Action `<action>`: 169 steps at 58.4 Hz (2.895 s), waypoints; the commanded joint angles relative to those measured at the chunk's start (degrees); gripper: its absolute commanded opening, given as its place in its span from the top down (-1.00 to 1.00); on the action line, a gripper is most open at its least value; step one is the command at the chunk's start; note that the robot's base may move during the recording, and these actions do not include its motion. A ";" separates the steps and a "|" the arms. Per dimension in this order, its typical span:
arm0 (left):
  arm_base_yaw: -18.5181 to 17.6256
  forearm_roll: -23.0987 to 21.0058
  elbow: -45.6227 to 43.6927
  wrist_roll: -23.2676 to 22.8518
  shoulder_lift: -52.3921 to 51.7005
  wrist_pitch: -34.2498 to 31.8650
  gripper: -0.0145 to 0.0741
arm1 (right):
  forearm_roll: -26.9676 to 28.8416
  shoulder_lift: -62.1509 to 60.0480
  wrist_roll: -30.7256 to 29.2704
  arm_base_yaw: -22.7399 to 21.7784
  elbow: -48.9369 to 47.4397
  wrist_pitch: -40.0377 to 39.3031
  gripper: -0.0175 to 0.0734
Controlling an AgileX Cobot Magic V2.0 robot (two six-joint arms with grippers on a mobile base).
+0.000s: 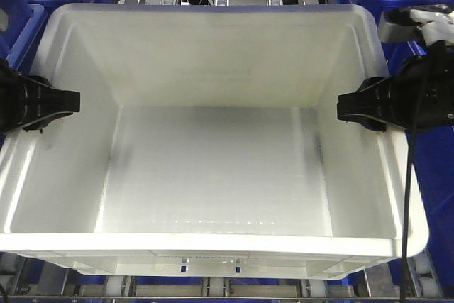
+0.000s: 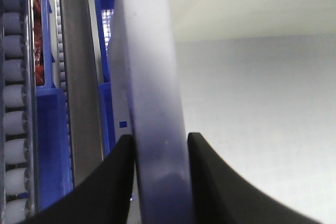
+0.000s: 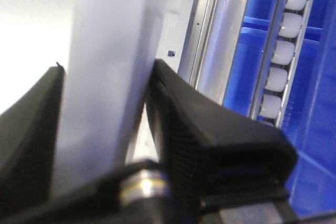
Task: Move bin from left to right shelf
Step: 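Lift the tote with both grippers and pull it toward the robot, then hold the tote with both grippers while the base backs away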
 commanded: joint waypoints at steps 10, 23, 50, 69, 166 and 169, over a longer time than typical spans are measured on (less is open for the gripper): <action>-0.77 -3.13 -2.33 1.40 -5.56 -5.65 0.68 | 2.53 -5.35 -1.30 -0.02 -2.23 -4.60 0.63; -0.77 -3.13 -2.33 1.40 -6.04 -5.53 0.68 | 2.53 -5.82 -1.30 -0.02 -2.23 -4.60 0.63; -0.77 -3.02 -2.33 -0.08 -6.04 -2.80 0.67 | 2.53 -5.82 0.18 -0.02 -2.23 -2.78 0.63; -0.77 -2.87 -2.33 -0.03 -6.04 -3.26 0.67 | 2.31 -5.82 0.09 -0.02 -2.17 -2.18 0.63; -0.77 -2.99 -2.33 -0.05 -6.04 -3.01 0.67 | 2.31 -5.82 0.09 -0.02 -2.17 -1.91 0.63; -0.77 -2.99 -2.33 -0.05 -6.04 -3.01 0.67 | 2.31 -5.82 0.09 -0.02 -2.17 -1.91 0.63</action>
